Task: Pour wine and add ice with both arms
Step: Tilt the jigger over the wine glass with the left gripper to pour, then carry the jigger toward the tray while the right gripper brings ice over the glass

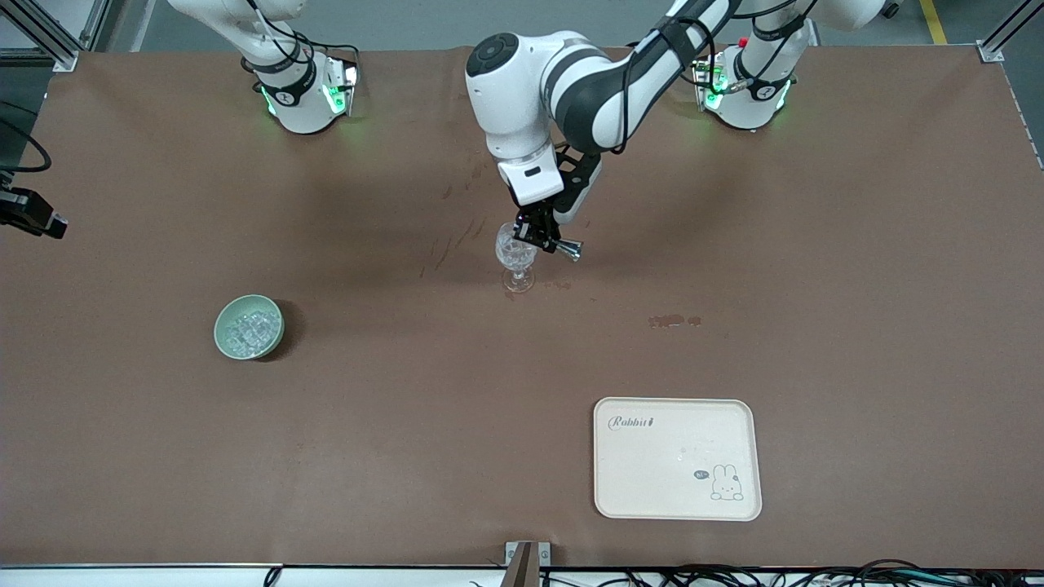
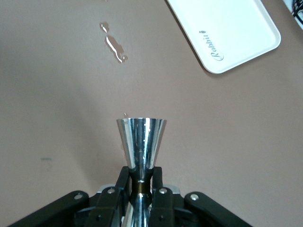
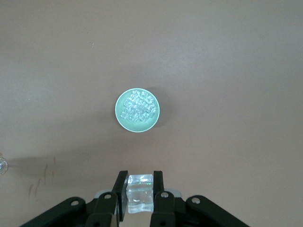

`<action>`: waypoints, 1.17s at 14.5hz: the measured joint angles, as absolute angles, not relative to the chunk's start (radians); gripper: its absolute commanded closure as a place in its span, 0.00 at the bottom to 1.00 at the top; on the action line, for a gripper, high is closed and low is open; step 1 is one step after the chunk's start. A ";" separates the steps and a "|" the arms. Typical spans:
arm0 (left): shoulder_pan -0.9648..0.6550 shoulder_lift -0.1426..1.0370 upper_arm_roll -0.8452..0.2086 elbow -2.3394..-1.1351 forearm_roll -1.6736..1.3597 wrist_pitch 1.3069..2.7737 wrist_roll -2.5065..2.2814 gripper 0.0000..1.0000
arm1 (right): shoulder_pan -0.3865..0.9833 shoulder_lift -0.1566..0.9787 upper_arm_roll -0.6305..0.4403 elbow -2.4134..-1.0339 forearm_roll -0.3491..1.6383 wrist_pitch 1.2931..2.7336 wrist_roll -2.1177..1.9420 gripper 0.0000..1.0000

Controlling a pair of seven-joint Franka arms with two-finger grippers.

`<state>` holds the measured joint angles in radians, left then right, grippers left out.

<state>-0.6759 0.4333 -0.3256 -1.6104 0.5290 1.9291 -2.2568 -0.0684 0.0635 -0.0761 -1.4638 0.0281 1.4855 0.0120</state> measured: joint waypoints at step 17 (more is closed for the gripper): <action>-0.131 0.625 -0.305 -1.346 -0.318 2.250 -1.587 1.00 | -0.017 0.086 0.382 -1.464 0.034 1.511 0.722 1.00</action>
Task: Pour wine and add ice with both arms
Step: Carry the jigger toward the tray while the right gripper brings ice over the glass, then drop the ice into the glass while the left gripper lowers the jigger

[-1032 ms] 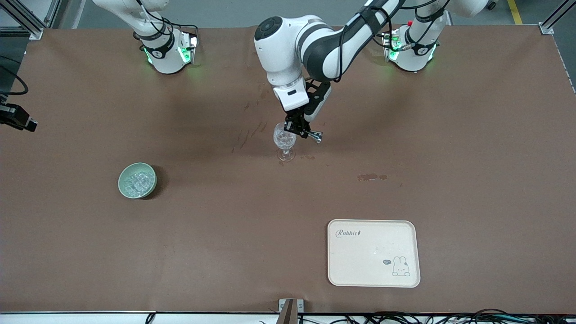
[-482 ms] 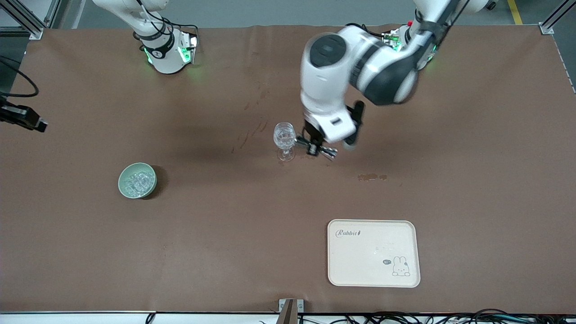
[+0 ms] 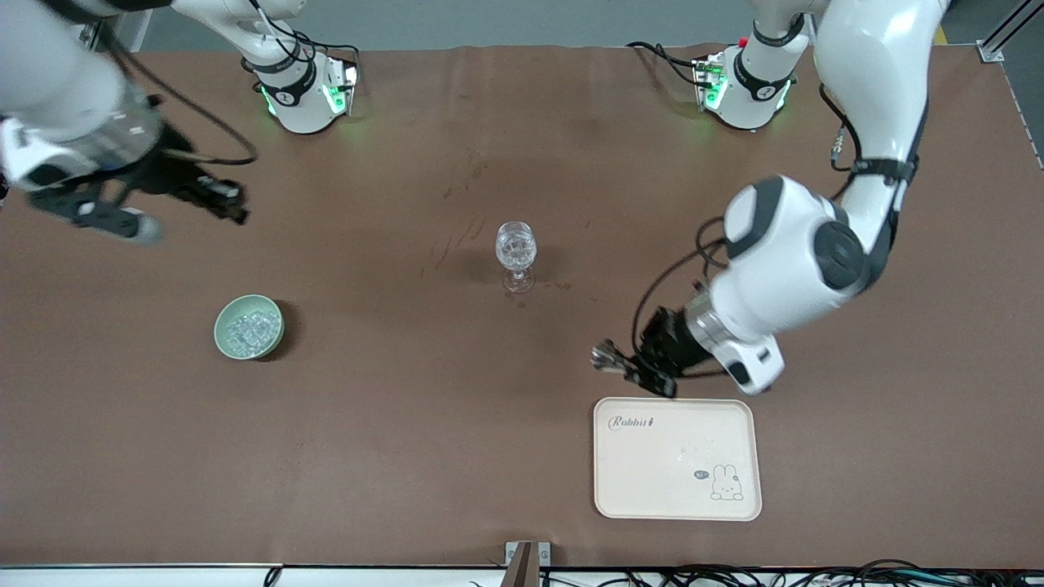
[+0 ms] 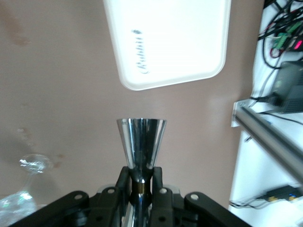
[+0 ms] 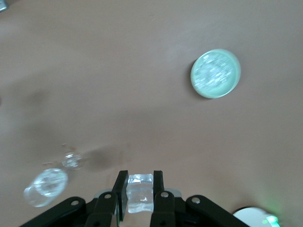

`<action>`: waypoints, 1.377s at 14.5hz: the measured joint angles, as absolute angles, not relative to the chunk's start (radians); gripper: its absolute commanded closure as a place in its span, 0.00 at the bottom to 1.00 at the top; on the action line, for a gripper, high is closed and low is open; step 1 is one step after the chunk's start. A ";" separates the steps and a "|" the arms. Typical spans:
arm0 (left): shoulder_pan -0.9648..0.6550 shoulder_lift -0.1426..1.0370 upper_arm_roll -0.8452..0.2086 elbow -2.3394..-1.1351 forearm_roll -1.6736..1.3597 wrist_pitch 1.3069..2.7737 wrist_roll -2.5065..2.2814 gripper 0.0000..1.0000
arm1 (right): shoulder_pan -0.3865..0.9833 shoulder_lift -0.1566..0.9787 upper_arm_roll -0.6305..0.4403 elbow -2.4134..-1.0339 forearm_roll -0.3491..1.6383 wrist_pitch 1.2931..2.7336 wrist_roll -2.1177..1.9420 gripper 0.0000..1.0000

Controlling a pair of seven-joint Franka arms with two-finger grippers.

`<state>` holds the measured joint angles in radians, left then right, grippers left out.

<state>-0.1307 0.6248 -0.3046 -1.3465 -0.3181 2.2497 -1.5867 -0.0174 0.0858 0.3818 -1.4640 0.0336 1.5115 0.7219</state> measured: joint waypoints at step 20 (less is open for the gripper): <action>0.163 1.055 -0.308 -1.237 -1.232 2.154 -0.953 0.99 | 0.383 0.491 0.499 -1.471 -0.105 1.869 1.345 0.98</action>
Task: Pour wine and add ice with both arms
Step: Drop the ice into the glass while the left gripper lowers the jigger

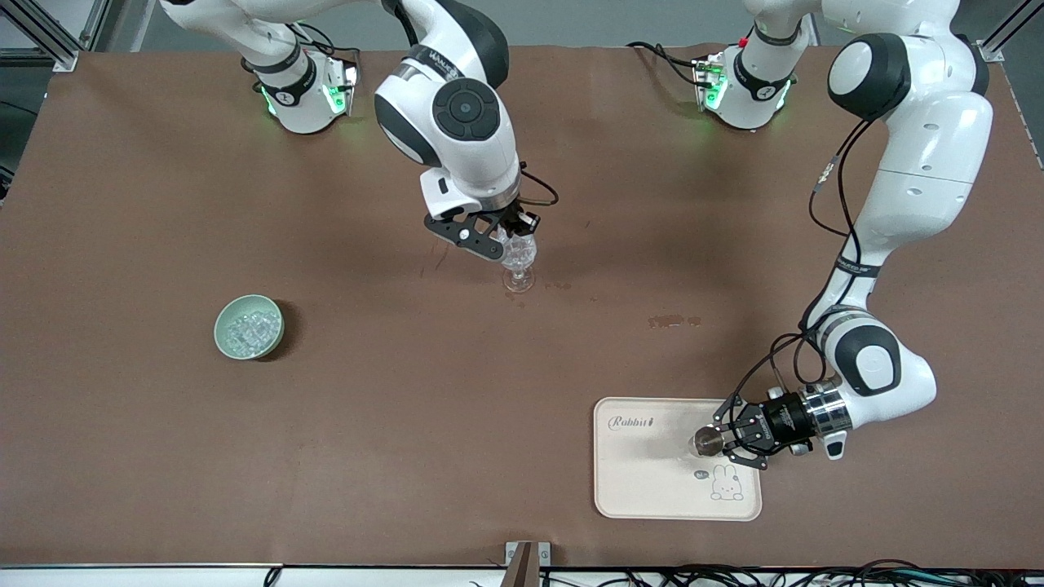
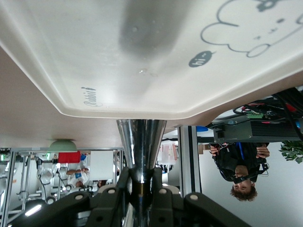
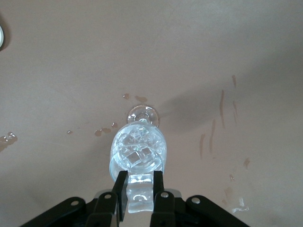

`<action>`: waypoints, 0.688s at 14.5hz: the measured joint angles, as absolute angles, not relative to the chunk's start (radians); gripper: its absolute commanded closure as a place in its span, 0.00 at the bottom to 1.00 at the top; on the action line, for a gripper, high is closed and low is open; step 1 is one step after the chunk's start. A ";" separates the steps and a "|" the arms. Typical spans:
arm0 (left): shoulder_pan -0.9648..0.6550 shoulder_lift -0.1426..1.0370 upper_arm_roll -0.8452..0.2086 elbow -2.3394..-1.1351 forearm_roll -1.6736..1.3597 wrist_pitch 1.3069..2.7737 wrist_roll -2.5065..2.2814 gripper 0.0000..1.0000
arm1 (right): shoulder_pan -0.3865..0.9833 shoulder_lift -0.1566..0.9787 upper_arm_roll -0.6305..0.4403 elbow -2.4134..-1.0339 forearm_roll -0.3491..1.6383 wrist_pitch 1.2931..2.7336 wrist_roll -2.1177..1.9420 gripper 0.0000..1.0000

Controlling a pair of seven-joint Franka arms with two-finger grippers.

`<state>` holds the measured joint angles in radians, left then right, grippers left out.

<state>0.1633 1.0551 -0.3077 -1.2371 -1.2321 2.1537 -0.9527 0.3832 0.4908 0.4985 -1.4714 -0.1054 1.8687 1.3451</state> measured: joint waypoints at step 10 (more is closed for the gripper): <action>0.207 1.134 -0.308 -1.226 -1.244 2.056 -0.842 0.90 | 0.404 0.535 0.499 -1.471 -0.119 1.874 1.345 0.91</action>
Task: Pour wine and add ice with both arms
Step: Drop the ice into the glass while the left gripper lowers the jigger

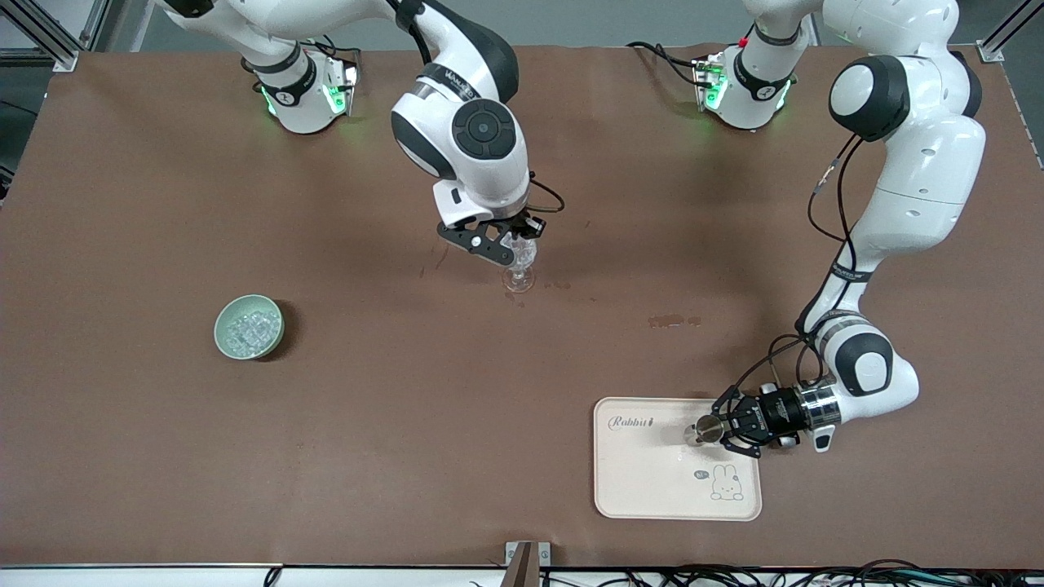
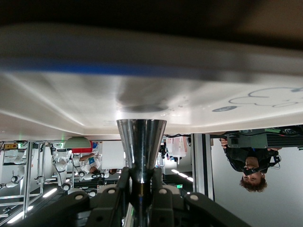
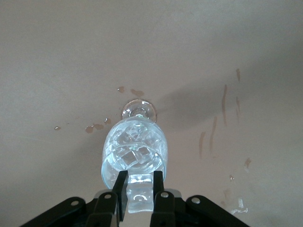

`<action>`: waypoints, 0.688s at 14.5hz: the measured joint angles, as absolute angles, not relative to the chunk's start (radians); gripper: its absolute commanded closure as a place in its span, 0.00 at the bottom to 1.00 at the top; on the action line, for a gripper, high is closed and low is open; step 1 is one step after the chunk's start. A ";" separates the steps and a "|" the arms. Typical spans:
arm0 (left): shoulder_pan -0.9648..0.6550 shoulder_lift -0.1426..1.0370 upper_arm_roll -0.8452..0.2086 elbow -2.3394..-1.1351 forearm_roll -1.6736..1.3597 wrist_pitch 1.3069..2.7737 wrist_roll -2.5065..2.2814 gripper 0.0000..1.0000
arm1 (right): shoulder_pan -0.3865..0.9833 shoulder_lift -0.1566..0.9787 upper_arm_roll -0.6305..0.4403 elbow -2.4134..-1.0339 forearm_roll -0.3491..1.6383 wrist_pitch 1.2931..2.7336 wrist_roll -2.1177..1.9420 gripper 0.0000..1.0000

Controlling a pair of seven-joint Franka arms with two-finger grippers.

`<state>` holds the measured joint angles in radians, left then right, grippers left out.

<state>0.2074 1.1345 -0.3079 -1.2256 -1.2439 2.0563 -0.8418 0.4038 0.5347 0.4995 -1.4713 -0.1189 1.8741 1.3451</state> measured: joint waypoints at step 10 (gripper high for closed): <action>0.219 1.149 -0.310 -1.225 -1.245 2.033 -0.779 0.00 | 0.404 0.545 0.499 -1.469 -0.119 1.875 1.345 0.14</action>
